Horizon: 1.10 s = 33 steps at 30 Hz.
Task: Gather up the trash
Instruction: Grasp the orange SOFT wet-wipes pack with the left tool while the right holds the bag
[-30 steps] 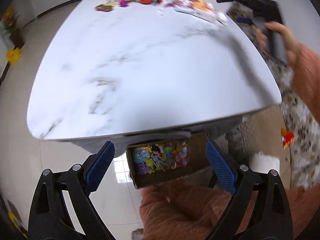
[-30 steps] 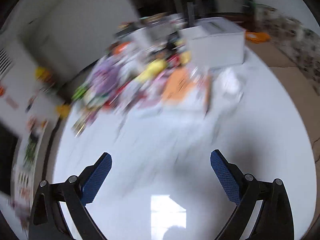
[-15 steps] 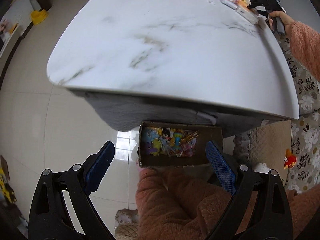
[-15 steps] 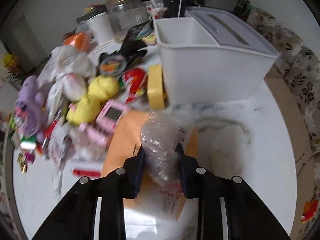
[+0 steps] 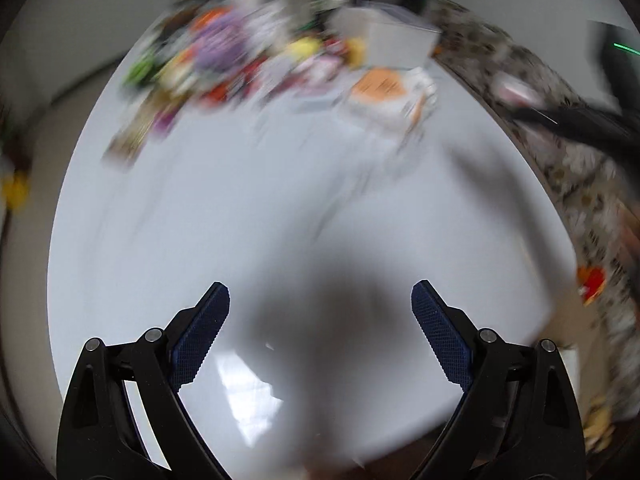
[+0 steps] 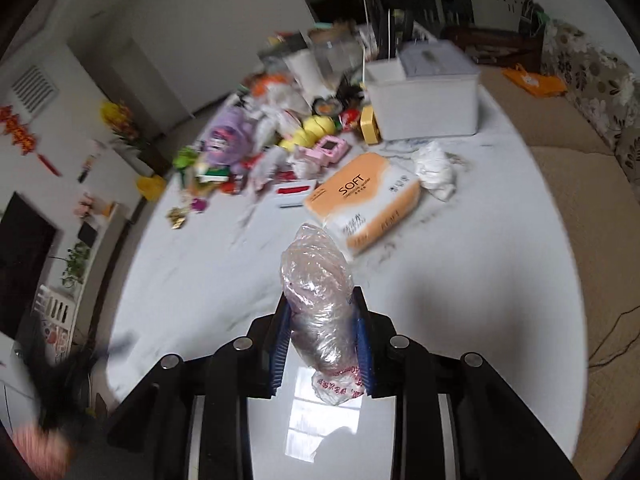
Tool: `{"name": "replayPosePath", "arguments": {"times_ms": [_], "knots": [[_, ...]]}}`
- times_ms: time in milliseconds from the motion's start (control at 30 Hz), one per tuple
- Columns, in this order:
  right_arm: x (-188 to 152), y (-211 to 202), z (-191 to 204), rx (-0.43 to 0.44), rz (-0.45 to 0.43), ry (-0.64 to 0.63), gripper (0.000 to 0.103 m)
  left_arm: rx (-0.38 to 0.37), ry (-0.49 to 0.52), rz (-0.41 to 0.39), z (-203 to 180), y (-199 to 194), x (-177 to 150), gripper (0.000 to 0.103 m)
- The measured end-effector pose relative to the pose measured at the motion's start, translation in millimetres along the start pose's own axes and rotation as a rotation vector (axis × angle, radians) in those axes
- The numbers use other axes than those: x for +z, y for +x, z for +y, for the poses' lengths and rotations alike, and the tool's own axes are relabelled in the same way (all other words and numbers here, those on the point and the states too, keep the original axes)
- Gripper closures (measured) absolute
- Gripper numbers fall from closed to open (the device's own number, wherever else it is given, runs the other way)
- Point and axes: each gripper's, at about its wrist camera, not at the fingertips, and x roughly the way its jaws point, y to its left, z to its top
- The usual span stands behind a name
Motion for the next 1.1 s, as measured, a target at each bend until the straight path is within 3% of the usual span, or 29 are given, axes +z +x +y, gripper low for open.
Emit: {"name": "replayPosePath", "arguments": {"times_ms": [133,267,367,433,600,700,767,833,1000,1067,1100], "knots": [[-34,-56,-6,-0.021,-0.054,0.011,0.074,-0.06,0.118,0.06,-47,73,100,0.013],[-77,-80,-26,-0.04,-0.051,0.086,0.074,-0.028,0.215,0.07,-83,119,173,0.013],[-99,-86,-40,-0.04,-0.044,0.146,0.074,0.049,0.253,0.171,-95,159,196,0.013],[-114,-90,-50,-0.044,-0.045,0.192,0.074,0.116,0.248,0.241,-95,184,202,0.013],[-130,-82,-64,-0.035,-0.03,0.267,0.074,0.041,0.164,0.277,-88,196,205,0.02],[-129,-80,-62,-0.017,-0.029,0.273,0.074,0.002,0.133,0.251,-79,182,196,0.036],[-123,-77,-54,-0.002,-0.031,0.252,0.074,-0.049,0.086,0.238,-67,168,189,0.059],[-113,-72,-47,0.012,-0.038,0.233,0.074,-0.116,0.03,0.237,-49,156,185,0.07],[-93,-57,-23,0.05,-0.042,0.177,0.074,-0.184,-0.022,0.221,-18,125,151,0.08],[-85,-52,-14,0.064,-0.046,0.165,0.074,-0.219,-0.05,0.216,-12,118,143,0.093],[-86,-53,-12,0.073,-0.045,0.165,0.074,-0.235,-0.067,0.215,-5,113,139,0.093]]}}
